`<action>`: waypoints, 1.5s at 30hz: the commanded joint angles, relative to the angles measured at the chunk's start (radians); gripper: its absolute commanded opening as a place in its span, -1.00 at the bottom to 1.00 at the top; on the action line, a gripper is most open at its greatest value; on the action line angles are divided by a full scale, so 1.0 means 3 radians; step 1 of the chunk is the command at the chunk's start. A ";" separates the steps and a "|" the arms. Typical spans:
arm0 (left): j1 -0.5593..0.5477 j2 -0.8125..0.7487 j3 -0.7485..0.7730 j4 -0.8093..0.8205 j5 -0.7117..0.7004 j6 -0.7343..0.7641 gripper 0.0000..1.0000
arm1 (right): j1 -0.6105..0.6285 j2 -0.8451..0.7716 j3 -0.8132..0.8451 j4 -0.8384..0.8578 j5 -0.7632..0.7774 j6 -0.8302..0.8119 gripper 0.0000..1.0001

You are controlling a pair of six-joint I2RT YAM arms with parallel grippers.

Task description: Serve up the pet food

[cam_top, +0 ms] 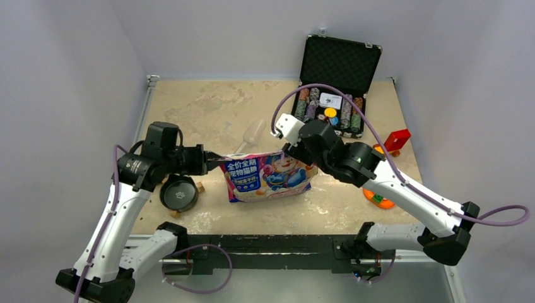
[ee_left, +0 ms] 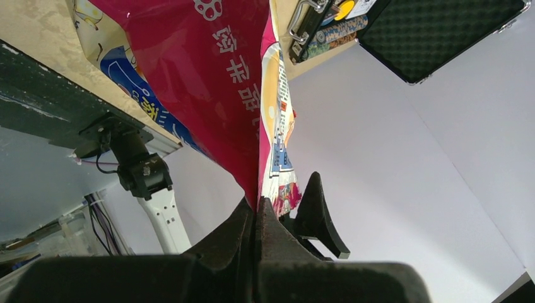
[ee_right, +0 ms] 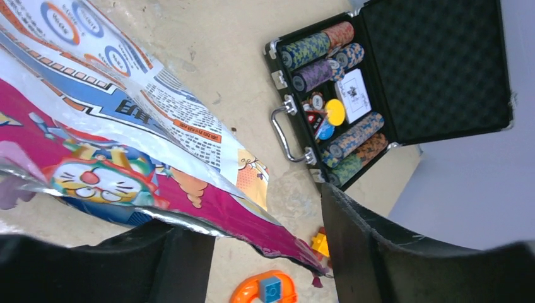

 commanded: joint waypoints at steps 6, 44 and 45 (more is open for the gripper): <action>0.0016 -0.0004 0.0070 -0.0035 0.0089 0.0049 -1.00 | -0.0220 -0.0058 -0.0004 0.0124 0.0334 0.0030 -1.00; -0.1000 0.1715 0.1327 0.1185 0.0390 0.0117 -0.37 | -0.0920 -0.1798 -0.0339 -0.1020 0.1153 0.1026 -1.00; -0.0999 0.1702 0.1312 0.1225 0.0385 0.0105 -0.24 | -0.0919 -0.1803 -0.0330 -0.1046 0.1128 0.1025 -1.00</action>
